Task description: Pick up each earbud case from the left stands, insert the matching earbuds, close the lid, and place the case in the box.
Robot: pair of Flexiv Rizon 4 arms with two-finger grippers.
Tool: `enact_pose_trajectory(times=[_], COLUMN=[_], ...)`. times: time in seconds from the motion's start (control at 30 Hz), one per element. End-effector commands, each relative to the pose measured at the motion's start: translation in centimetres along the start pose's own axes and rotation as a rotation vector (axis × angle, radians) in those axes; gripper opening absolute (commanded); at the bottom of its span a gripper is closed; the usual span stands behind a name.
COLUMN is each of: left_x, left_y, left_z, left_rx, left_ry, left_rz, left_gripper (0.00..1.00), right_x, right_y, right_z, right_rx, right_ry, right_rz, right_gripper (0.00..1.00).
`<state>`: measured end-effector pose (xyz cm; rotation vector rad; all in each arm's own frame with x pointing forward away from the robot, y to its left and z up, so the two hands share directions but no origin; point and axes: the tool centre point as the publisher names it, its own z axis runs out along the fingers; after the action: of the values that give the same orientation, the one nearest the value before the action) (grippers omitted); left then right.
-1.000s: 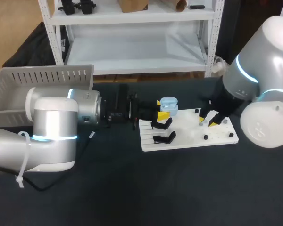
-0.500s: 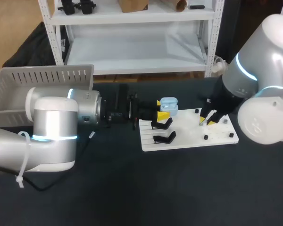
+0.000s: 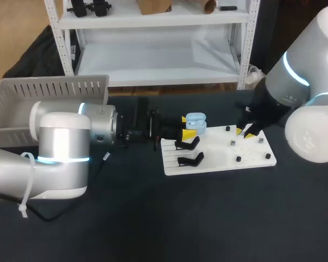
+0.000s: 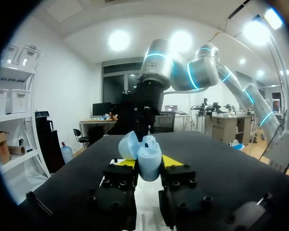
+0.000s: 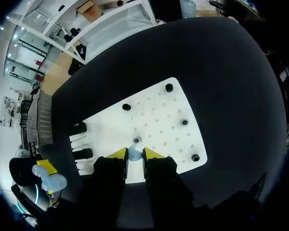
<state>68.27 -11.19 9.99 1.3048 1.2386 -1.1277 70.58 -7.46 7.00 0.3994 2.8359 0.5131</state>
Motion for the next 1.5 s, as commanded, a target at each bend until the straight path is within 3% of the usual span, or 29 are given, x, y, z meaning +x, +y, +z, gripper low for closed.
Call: enact_pose_trajectory(times=[0.03, 0.2, 0.4, 0.53, 0.73, 1.23, 1.5], left_x=[0.0, 0.0, 0.0, 0.0, 0.0, 0.0, 0.0], left_y=[-0.1, -0.1, -0.1, -0.1, -0.1, -0.1, -0.1], left_z=[0.0, 0.0, 0.0, 0.0, 0.0, 0.0, 0.0], left_rx=[-0.005, -0.005, -0.005, -0.005, -0.005, -0.005, -0.005], left_ry=[-0.001, -0.001, -0.001, -0.001, -0.001, -0.001, -0.001], left_rz=[0.001, 0.001, 0.001, 0.001, 0.001, 0.001, 0.001], left_gripper=[0.0, 0.0, 0.0, 0.0, 0.0, 0.0, 0.0], right_x=[1.1, 1.6, 3.4, 4.8, 5.7, 5.8, 7.0], right_y=[-0.1, 1.9, 5.7, 8.4, 11.4, 11.7, 14.0], right_z=[-5.1, -9.7, -12.0, -11.5, -10.7, -10.6, -9.5], right_rx=[0.026, 0.028, 0.083, 0.11, 0.102, 0.085, 0.12], right_ry=[-0.014, 0.0, -0.005, 0.004, 0.015, 0.029, 0.062], right_rz=[-0.014, -0.058, -0.197, -0.279, -0.285, -0.251, -0.376], right_gripper=[0.0, 0.0, 0.0, 0.0, 0.0, 0.0, 0.0])
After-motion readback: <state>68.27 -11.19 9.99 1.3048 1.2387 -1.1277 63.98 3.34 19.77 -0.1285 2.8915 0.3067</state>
